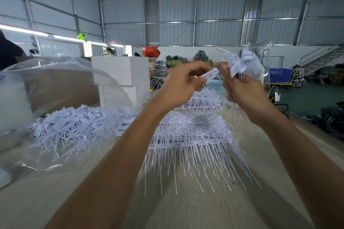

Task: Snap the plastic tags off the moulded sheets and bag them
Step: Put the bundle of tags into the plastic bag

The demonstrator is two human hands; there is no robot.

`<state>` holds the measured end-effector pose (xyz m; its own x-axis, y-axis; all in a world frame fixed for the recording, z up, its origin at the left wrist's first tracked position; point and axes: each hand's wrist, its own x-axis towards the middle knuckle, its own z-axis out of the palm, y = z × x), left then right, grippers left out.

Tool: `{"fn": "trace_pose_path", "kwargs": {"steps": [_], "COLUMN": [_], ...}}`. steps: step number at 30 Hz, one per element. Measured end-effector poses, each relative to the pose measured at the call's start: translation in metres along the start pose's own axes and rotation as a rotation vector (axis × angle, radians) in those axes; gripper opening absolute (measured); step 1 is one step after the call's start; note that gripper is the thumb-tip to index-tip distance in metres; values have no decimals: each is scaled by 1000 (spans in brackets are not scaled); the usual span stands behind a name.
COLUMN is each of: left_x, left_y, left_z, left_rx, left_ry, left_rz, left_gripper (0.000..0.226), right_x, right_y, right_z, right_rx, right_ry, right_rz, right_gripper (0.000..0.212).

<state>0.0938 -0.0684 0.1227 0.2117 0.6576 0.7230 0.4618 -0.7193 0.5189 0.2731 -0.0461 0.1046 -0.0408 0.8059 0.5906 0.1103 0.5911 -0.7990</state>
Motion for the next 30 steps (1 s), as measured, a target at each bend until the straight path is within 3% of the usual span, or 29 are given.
{"fn": "trace_pose_path", "kwargs": {"steps": [2,7,10,14,20,23,30], "left_x": [0,0,1,2,0,-1,-1], "left_y": [-2,-4,-5,-7,-5,-6,-7], "left_z": [1,0,0,0,-5,-5,-2], "left_rx": [12,28,50,84,-48,-67,-60], "left_ry": [4,-1,1,-12,-5,-28,3], "left_rz": [-2,12,9,-15,36,27,-2], "left_gripper": [24,22,23,25,23,12,10], "right_x": [0,2,2,1,-3,-5,-4], "right_y": [-2,0,1,0,-2,-3,-7], "right_z": [1,0,1,0,2,-1,0], "right_rx": [-50,-343,-334,-386,-330,-240,-80], "right_ry": [-4,56,64,140,-27,-102,-159], "right_rz": [-41,-199,-226,-234,-241,-232,-137], "right_gripper": [20,26,15,28,14,27,14]}}
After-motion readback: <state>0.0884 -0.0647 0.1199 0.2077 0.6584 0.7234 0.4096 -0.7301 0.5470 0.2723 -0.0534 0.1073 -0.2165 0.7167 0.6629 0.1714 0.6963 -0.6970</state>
